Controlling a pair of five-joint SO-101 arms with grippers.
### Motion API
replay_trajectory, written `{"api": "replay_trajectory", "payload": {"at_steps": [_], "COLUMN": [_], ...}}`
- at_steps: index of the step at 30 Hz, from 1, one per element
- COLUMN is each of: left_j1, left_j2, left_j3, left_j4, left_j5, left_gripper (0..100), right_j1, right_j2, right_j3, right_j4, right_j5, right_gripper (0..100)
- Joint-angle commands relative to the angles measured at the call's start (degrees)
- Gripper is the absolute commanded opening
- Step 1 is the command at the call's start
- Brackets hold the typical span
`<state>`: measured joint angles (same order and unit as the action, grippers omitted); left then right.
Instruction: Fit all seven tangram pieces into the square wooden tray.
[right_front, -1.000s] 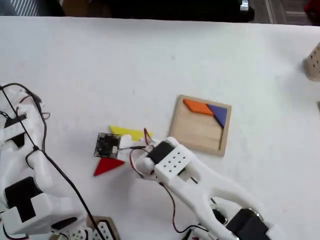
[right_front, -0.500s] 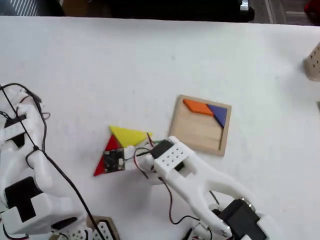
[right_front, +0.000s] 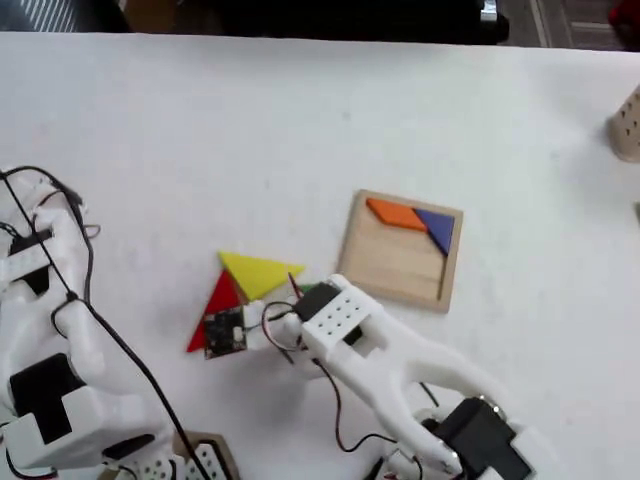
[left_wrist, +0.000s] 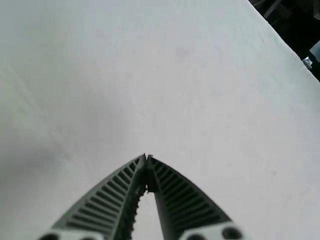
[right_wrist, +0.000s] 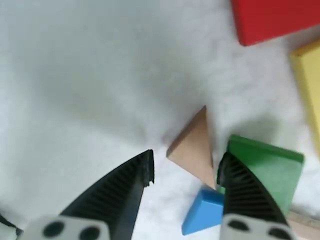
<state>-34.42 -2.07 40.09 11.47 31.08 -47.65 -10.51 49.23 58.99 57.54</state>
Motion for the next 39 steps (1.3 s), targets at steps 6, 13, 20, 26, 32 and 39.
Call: {"api": "replay_trajectory", "payload": {"at_steps": [6,13,20,26,32,39], "left_j1": [1.1,1.1,1.1,1.1,1.1,1.1], "left_j2": [-2.8,-2.8,-2.8,-2.8,-2.8,-2.7], "left_j3": [-0.2,-0.2,-0.2,-0.2,-0.2,-0.2], "left_j4": [-1.5,-1.5,-1.5,-1.5,-1.5,-1.5], "left_j5": [1.1,1.1,1.1,1.1,1.1,1.1], "left_gripper": [2,2,2,2,2,2], "right_j1": [-1.9,-2.0,-3.2,-3.0,-1.4,-0.7], "right_j2": [-4.9,-3.3,-3.7,-3.4,-3.4,-3.4], "right_j3": [3.3,2.3,-0.3,-0.2,1.2,1.4], "right_j4": [-1.6,-3.2,-3.7,-7.1,-7.0,-5.7], "right_j5": [0.8,0.3,-6.6,-9.7,-6.0,-5.6], "right_gripper": [19.9,19.8,19.8,19.7,19.7,19.7]}}
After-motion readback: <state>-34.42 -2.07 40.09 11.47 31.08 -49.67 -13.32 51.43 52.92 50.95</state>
